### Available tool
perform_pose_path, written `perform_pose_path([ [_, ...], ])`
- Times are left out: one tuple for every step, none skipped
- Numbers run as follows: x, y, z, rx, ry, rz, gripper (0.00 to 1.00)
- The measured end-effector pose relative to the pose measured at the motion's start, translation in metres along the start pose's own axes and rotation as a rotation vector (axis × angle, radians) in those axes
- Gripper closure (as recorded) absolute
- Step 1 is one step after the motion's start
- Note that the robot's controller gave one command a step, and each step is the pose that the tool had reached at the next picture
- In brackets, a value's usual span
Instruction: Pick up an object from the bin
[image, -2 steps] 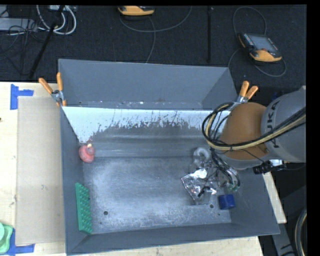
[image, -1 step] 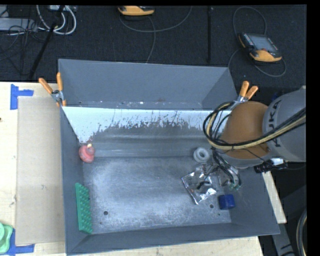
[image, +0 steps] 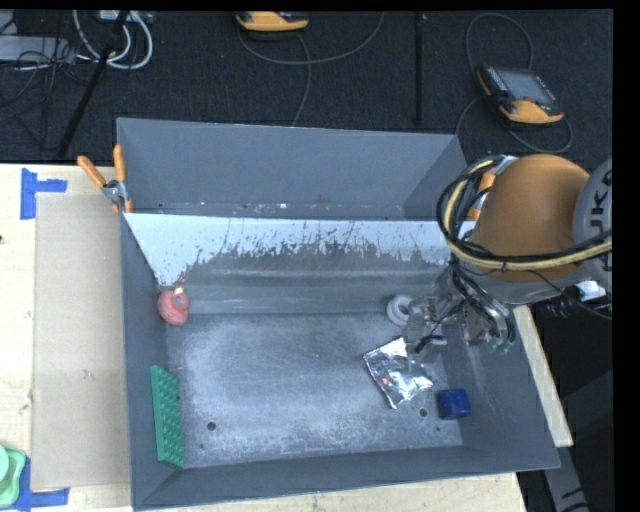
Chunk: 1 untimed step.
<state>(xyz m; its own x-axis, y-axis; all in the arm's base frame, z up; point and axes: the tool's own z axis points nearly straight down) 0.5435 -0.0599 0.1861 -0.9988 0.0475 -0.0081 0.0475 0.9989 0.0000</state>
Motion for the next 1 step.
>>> perform_pose_path([
  [0.0016, 0.0005, 0.0043, 0.000, 0.008, -0.002, 0.00],
])
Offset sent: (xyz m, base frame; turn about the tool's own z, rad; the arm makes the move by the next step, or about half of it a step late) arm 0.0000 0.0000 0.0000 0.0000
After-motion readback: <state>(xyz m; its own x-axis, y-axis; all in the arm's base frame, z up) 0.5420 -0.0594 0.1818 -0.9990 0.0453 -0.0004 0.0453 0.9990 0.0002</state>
